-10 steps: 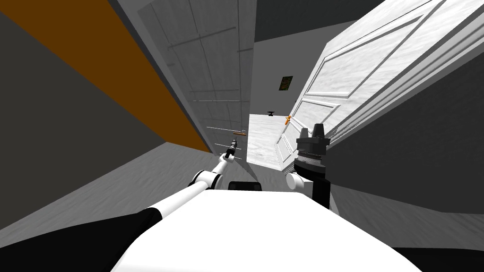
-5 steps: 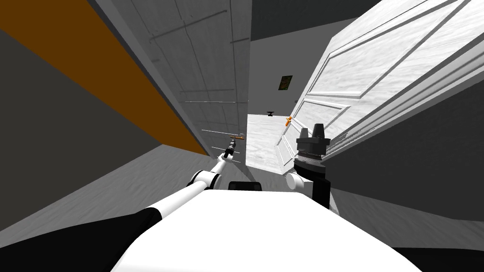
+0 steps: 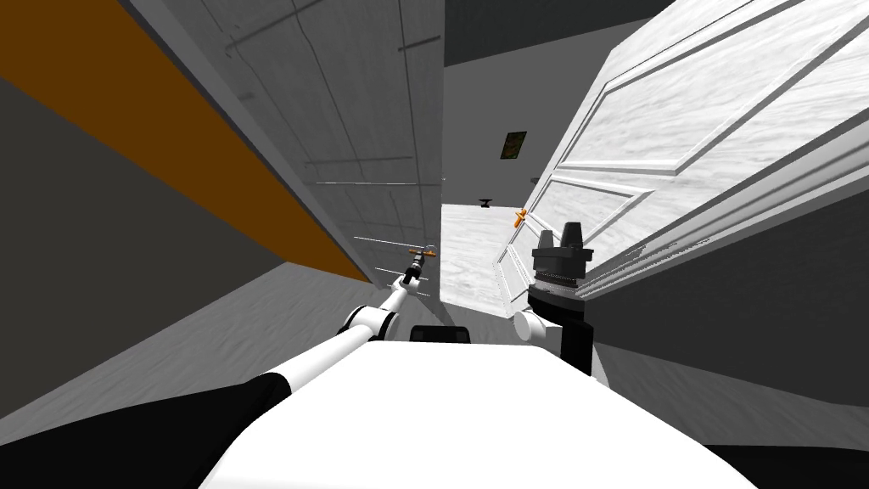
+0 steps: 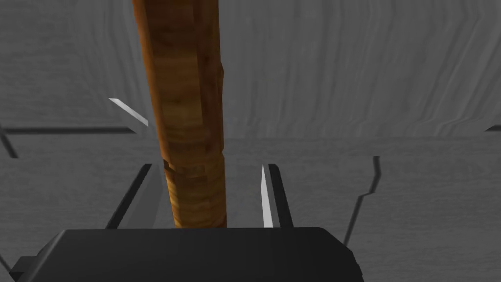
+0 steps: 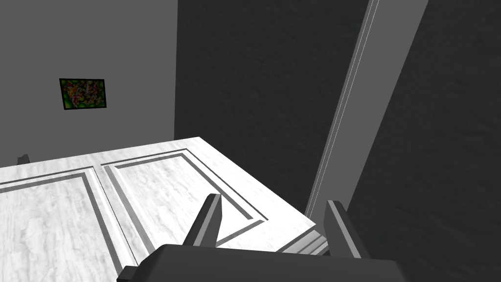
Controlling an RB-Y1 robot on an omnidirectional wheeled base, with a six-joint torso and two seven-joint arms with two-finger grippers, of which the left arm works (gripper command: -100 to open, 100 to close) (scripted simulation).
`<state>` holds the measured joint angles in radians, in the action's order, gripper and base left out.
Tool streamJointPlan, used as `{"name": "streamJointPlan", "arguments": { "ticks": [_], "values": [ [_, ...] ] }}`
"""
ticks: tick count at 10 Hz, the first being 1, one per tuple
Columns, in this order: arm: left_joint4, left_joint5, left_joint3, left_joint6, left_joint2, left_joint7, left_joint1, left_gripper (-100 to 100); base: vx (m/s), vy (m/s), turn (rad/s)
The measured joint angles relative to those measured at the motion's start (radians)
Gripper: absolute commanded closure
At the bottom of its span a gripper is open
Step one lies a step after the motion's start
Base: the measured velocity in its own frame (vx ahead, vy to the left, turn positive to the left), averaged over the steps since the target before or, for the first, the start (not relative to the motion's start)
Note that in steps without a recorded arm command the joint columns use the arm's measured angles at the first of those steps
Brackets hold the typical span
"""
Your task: Push the door open
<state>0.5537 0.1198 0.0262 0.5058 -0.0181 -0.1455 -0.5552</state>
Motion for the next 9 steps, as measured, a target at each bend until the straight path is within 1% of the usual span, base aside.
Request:
{"name": "streamJointPlan", "arguments": {
  "ticks": [4,5,6,7,8,9],
  "values": [
    [0.003,0.0,0.001,-0.001,-0.001,0.0,-0.004,100,-0.003,0.002,-0.004],
    [0.002,0.0,0.001,0.0,-0.001,0.0,-0.004,100,0.082,-0.047,0.02],
    [0.001,-0.003,0.005,-0.004,-0.002,0.003,0.0,100,0.153,-0.104,0.034],
    [0.013,-0.004,0.007,-0.016,-0.007,0.003,0.013,100,0.139,-0.111,0.047],
    [0.026,-0.005,0.007,-0.026,-0.016,-0.002,0.022,100,0.152,-0.104,0.053],
    [0.014,-0.009,0.018,-0.019,-0.018,0.005,0.017,100,0.165,-0.122,0.043]
  ]
}}
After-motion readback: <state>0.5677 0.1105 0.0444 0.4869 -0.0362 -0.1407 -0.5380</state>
